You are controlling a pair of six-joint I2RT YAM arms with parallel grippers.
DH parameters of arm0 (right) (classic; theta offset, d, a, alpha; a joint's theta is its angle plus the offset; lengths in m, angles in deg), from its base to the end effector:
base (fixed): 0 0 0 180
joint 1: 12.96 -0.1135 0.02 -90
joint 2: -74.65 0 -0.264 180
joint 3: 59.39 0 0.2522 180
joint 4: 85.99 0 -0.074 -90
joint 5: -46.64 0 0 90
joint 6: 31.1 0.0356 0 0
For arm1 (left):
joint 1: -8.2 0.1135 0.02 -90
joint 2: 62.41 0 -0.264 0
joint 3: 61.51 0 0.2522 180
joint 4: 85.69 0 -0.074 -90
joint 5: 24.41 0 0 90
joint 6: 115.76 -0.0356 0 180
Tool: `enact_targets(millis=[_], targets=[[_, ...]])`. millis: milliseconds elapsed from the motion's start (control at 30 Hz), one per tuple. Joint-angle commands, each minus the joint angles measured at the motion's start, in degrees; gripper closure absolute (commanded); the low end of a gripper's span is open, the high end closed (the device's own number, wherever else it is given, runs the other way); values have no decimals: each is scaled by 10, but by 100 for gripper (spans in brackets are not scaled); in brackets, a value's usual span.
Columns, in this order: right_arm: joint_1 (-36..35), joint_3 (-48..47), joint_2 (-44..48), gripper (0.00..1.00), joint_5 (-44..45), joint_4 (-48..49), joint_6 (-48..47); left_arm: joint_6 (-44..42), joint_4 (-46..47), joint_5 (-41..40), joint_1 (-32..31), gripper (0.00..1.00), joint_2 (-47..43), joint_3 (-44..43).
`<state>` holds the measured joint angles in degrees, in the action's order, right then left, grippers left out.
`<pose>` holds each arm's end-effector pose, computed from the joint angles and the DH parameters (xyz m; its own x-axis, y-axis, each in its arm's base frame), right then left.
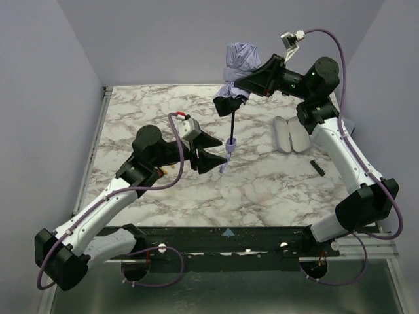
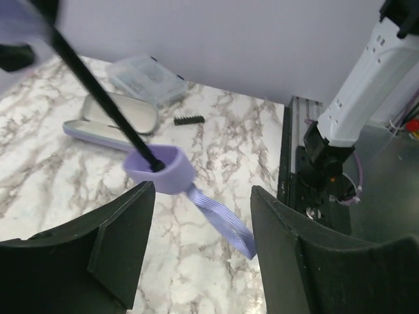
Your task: Open the umbrella
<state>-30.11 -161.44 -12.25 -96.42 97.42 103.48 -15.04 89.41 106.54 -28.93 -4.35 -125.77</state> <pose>0.3161 0.1273 0.4734 -0.4159 0.3131 -0.8538 -0.8554 0.1840 0.4842 0.1708 -0.1586 0.3671 -0.1642 -0.0519 -0.9851 0.9646 0.2005 -0.1714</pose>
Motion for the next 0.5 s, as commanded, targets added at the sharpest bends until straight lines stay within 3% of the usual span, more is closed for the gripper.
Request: enact_targets(millis=[0,133,367,467], targets=[[2,0,33,100,-41,79,29,80,55,49,62,37,18,-46],[1,-2,41,100,-45,89,50,194,154,172,101,32,77,-78],[-13,-21,37,100,-46,98,60,405,321,195,98,37,173,-117],[-16,-19,36,100,-45,101,60,429,351,196,90,38,196,-133]])
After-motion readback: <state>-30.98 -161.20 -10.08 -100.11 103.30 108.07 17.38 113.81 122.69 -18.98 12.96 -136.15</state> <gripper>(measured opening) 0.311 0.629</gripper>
